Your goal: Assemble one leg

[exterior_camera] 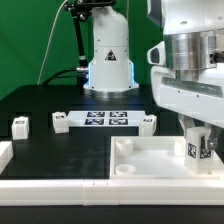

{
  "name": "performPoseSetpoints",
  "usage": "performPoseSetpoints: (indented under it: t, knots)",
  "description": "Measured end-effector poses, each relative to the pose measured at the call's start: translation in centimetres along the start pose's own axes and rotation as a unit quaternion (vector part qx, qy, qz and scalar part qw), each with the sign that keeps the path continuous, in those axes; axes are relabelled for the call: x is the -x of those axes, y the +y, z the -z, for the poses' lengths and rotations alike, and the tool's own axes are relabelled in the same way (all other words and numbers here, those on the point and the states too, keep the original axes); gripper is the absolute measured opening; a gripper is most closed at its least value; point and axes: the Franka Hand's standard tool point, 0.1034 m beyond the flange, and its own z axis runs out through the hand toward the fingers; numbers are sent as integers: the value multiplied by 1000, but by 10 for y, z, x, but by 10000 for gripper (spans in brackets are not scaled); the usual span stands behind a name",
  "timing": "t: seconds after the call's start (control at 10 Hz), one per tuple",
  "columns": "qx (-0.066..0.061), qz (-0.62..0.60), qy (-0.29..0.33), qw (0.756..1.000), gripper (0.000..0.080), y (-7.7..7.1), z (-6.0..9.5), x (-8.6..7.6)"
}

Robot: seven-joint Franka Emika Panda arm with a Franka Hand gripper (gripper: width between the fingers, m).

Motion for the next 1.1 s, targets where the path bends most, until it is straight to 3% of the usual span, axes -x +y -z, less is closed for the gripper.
performPoseSetpoints:
  t: [0.3,0.5,0.6,0.7,0.8,1.1]
  knots:
    - [-2,-112,-5,994,290,0,0,0]
    - [0,-88,-5,996,305,0,-1,0]
    - [5,-58,-7,998,503,0,0,1]
    - [15,-56,-12,998,503,0,2,4]
    - [24,-33,-15,999,616,0,3,6]
    - [29,159,-20,987,648,2,2,4]
